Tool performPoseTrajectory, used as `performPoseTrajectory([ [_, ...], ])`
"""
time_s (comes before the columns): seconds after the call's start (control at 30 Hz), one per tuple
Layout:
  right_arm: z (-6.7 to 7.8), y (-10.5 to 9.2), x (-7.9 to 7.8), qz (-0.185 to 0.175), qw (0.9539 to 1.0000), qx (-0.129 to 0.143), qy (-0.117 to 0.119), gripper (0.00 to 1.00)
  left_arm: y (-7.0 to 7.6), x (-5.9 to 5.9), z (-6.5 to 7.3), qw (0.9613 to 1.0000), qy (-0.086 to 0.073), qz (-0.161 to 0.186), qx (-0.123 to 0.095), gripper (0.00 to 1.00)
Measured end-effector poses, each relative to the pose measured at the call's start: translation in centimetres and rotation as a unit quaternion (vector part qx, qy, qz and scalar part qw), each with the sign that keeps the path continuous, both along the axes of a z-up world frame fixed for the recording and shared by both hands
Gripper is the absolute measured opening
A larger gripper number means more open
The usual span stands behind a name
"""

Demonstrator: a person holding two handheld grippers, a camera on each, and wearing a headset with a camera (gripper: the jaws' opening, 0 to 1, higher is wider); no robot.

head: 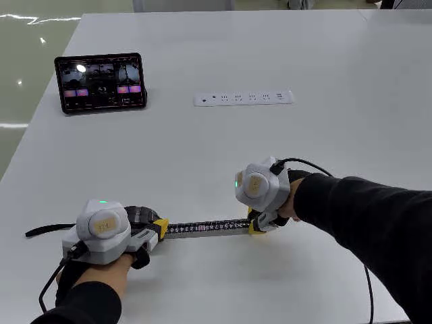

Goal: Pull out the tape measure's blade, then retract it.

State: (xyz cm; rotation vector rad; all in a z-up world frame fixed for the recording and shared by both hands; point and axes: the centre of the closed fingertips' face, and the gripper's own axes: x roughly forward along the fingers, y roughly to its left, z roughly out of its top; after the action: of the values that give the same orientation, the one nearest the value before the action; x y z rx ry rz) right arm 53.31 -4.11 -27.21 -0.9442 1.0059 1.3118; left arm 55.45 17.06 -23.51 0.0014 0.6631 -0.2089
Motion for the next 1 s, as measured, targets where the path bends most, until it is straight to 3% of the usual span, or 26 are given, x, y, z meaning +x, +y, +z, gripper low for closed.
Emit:
performPoseTrajectory([
  [1.0,-0.1,1.2,0.0,-0.003,1.0,0.0,0.003,0.1,-0.1,0.1,-0.1,1.0,0.001,0.0,0.0,0.6],
])
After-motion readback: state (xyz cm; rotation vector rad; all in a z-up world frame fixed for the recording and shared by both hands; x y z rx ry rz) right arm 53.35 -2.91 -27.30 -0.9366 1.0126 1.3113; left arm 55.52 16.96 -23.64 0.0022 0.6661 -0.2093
